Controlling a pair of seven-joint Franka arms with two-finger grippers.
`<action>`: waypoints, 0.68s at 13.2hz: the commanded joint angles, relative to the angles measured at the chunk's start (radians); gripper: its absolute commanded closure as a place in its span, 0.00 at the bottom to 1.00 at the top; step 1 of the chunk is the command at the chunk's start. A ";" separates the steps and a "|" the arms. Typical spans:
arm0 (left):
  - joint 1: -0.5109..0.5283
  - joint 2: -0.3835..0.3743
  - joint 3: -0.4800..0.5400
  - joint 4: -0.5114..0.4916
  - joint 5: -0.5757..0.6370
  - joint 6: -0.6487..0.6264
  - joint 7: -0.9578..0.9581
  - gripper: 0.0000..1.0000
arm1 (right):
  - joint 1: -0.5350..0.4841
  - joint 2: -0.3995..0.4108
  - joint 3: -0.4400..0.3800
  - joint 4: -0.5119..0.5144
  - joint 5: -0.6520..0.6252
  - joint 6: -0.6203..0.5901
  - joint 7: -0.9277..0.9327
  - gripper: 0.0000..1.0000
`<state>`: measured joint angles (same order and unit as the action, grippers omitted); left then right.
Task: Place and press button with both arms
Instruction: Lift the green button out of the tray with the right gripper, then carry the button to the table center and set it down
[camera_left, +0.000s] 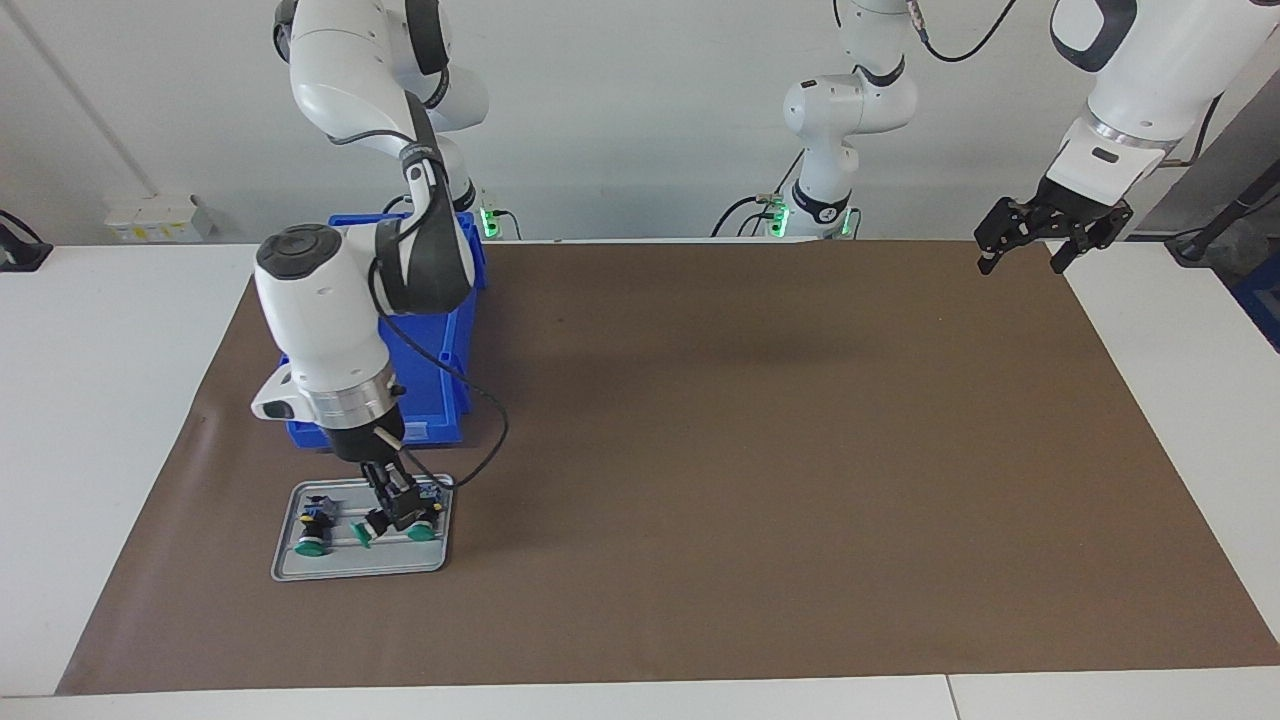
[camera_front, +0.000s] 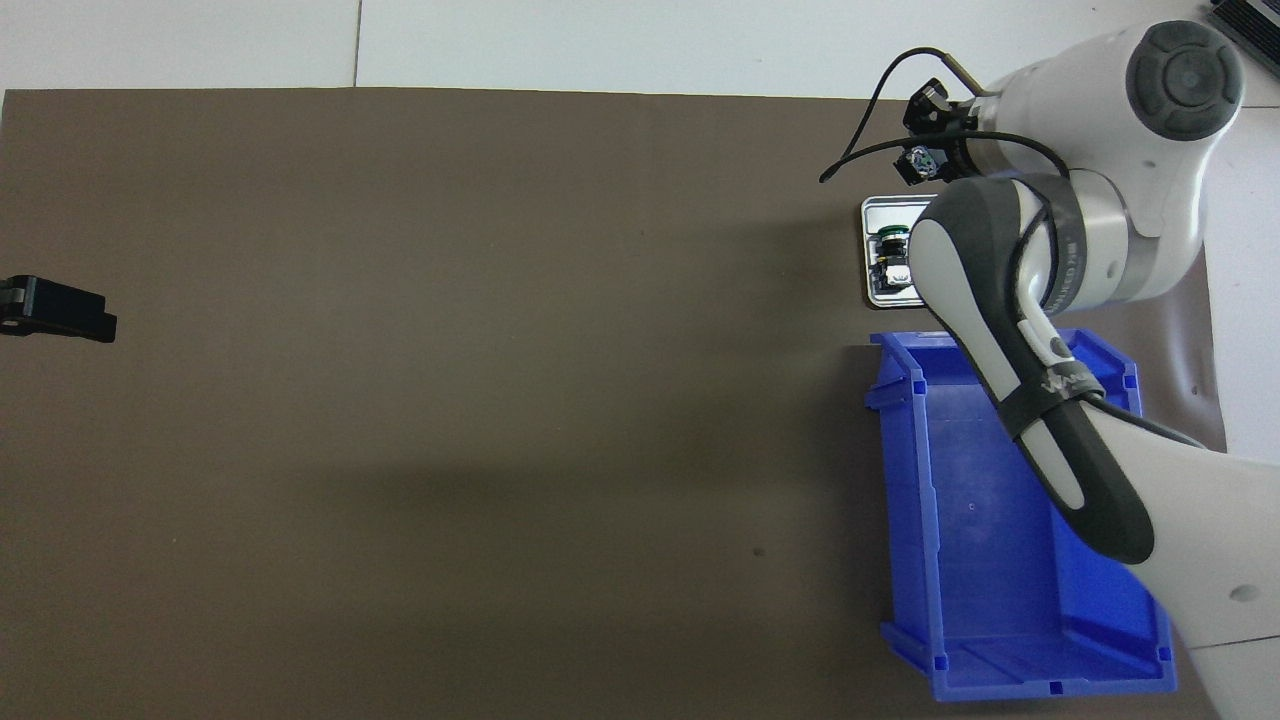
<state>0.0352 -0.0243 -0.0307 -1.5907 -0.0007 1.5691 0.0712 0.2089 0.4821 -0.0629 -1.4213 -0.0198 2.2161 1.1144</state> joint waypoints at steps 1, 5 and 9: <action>0.014 -0.028 -0.011 -0.032 0.018 0.017 -0.005 0.00 | 0.104 -0.003 -0.002 0.007 -0.069 -0.030 0.340 1.00; 0.014 -0.028 -0.011 -0.032 0.018 0.017 -0.005 0.00 | 0.283 -0.030 0.002 -0.042 -0.115 -0.084 0.741 1.00; 0.014 -0.028 -0.011 -0.032 0.018 0.017 -0.005 0.00 | 0.449 0.005 0.002 -0.079 -0.143 -0.078 1.023 1.00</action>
<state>0.0352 -0.0244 -0.0307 -1.5908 -0.0007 1.5691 0.0712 0.6007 0.4822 -0.0592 -1.4612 -0.1143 2.1268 2.0083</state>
